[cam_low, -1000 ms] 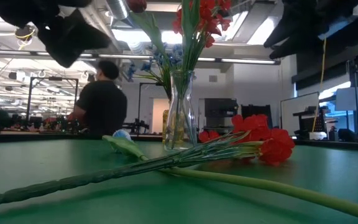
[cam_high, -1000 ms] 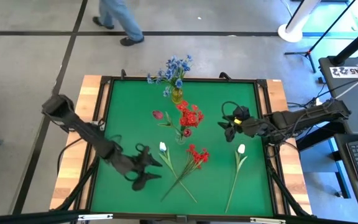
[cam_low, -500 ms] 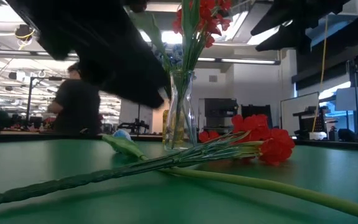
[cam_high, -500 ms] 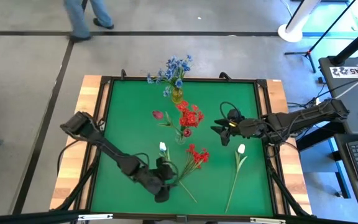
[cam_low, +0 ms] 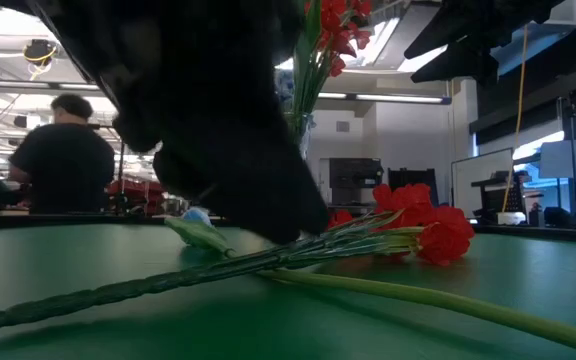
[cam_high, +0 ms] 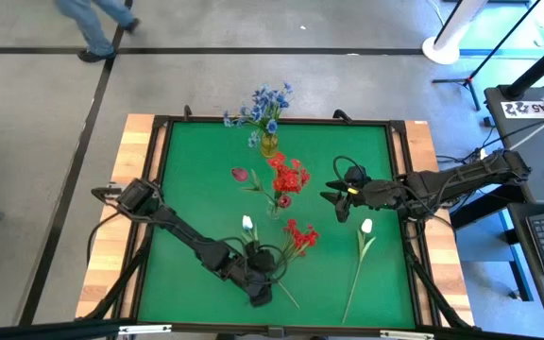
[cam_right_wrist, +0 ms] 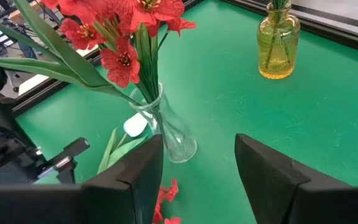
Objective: Sort flowers into vase by color
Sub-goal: Put the red flowers into the transparent vase
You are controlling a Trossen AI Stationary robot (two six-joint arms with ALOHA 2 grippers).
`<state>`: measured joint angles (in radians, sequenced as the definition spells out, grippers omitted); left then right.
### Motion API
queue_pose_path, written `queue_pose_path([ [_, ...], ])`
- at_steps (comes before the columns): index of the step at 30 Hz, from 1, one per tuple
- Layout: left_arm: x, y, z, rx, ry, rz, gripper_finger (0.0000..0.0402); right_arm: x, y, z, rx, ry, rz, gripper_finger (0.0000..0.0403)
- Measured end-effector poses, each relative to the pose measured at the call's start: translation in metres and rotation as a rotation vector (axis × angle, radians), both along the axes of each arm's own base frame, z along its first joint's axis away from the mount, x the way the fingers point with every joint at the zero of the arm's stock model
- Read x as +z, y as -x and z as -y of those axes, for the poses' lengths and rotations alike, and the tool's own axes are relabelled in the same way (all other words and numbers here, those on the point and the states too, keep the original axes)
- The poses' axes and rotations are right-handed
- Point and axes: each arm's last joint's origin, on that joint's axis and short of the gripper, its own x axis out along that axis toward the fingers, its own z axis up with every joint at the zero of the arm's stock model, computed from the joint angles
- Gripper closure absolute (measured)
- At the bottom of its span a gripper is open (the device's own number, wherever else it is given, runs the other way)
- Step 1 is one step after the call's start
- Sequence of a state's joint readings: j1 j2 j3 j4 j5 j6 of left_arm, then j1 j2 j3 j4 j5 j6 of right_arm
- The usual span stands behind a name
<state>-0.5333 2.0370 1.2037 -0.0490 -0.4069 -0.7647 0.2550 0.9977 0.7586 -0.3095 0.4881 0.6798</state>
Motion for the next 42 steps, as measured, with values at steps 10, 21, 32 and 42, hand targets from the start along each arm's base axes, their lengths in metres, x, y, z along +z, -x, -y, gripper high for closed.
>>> queue_pose_path([
  [10,-0.004,-0.002,-0.021,0.1,-0.061,-0.105,0.0177,0.0,0.0,0.0,0.001,0.004,0.001,0.0206],
  [21,-0.005,-0.001,-0.022,0.082,-0.05,-0.136,0.0202,0.0,0.0,0.0,-0.01,0.015,0.002,0.0206],
  [32,-0.007,0.007,-0.026,0.098,-0.072,-0.228,0.0324,0.0,0.0,0.0,-0.01,0.015,0.0,0.0206],
  [42,0.011,-0.002,-0.017,0.034,-0.094,-0.246,0.039,0.0,0.0,0.001,-0.01,0.017,-0.004,0.0206],
])
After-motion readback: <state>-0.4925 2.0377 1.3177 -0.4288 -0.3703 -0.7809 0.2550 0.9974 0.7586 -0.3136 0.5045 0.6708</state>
